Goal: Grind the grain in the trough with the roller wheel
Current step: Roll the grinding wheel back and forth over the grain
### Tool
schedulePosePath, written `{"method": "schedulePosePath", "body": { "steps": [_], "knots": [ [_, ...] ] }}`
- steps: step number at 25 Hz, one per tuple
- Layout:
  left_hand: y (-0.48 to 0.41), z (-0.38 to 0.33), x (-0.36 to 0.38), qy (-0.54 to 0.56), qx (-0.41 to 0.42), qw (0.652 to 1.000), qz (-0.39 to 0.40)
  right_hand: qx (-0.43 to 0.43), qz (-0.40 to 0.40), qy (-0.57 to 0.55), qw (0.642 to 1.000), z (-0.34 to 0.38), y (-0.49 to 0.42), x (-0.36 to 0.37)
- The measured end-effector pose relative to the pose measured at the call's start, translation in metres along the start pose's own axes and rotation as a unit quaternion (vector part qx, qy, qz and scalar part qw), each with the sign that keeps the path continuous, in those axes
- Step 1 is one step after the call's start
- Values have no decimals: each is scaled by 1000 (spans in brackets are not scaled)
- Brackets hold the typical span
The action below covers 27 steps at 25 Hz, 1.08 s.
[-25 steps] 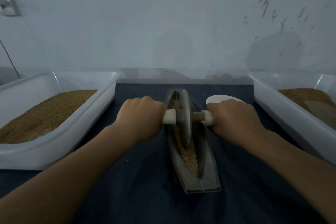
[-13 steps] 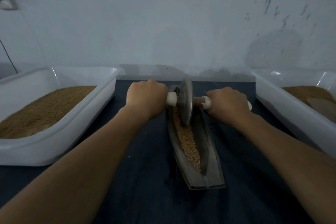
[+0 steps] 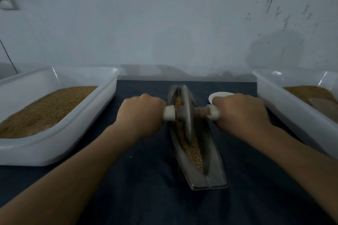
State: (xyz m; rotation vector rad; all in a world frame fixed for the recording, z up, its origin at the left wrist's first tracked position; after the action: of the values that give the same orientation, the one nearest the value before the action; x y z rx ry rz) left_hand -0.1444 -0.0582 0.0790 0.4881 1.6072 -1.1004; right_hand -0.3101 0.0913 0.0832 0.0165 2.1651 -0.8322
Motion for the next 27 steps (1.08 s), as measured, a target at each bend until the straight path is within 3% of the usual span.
{"method": "schedulePosePath", "body": {
  "steps": [4,6,9,12,16,19,23,27],
  "knots": [
    [-52,5,3,-7,-24,999,24,29,123,-86,988,1,-50,31],
    [-38,2,1,-18,-8,1000,11,22,129,-84,988,-1,-37,29],
    [20,-5,-8,-25,52,997,-46,-18,1,-22,1000,-3,11,-8],
    [47,-14,-33,-14,99,992,-83,-51,-64,-60,995,-12,40,-37],
    [21,-2,-3,-3,20,1000,-17,0,10,0,1000,-3,12,-14],
    [-32,9,11,19,-25,999,13,21,73,-35,996,6,-36,11],
    [-27,4,3,9,-22,1000,13,21,114,-40,992,1,-31,17],
    [40,-4,-13,5,30,999,-21,-28,-71,-19,997,-9,27,-36]
  ]
}}
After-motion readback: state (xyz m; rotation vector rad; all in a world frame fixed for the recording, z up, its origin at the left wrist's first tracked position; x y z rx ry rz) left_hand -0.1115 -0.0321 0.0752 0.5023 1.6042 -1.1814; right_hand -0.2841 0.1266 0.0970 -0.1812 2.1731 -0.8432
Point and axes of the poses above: each hand's wrist, its own y-axis away from the middle knuckle, its own x-axis out of the palm, z = x × y, the point moved 6 cm from there along -y, towards the middle knuckle, and after that the axes turned 13 degrees about y, right-handed, at the moved point
